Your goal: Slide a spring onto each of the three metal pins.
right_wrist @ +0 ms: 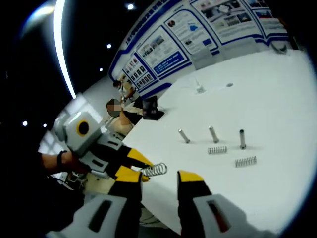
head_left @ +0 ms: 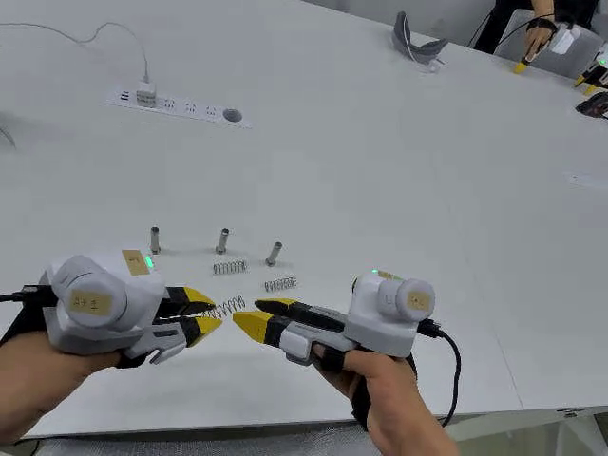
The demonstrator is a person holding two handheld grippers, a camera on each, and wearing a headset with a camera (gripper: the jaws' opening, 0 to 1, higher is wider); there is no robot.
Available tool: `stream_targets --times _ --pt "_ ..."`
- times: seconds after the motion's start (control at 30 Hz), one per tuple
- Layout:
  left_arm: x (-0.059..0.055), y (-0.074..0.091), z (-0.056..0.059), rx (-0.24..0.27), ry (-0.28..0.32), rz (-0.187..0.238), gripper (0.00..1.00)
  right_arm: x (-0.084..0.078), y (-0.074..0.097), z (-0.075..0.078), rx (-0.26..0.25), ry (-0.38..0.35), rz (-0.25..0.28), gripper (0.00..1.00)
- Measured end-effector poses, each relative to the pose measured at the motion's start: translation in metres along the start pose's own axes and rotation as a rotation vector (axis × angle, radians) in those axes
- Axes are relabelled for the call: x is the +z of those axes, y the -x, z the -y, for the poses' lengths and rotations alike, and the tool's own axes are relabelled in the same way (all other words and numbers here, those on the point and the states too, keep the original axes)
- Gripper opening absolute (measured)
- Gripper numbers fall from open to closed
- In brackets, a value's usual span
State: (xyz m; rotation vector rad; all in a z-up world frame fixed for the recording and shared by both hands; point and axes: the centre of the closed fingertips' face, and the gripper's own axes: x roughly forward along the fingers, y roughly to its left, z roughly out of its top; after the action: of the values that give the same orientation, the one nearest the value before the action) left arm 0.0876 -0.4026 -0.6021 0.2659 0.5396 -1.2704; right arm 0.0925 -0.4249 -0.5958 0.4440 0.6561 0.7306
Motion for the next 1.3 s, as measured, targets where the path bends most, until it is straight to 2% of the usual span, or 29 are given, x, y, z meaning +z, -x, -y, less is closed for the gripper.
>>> stream_targets --times 0.23,0.53,0.93,1.13,1.3 --pt "0.001 -0.002 0.005 -0.018 -0.021 -0.001 0.11 -0.001 -0.005 -0.008 0.035 -0.024 0.0 0.24" --pt "-0.002 -0.002 0.004 -0.021 -0.036 -0.01 0.11 0.003 -0.004 -0.008 0.045 -0.029 0.007 0.16" --pt "-0.001 -0.004 0.005 -0.032 -0.065 -0.018 0.1 0.004 -0.01 -0.016 0.071 -0.016 -0.014 0.13" --pt "-0.001 -0.003 0.005 -0.053 -0.064 -0.016 0.1 0.005 -0.011 -0.021 0.084 0.046 -0.05 0.12" --pt "0.001 -0.003 0.007 -0.084 -0.06 -0.008 0.1 0.005 -0.01 -0.024 0.101 0.162 -0.134 0.12"
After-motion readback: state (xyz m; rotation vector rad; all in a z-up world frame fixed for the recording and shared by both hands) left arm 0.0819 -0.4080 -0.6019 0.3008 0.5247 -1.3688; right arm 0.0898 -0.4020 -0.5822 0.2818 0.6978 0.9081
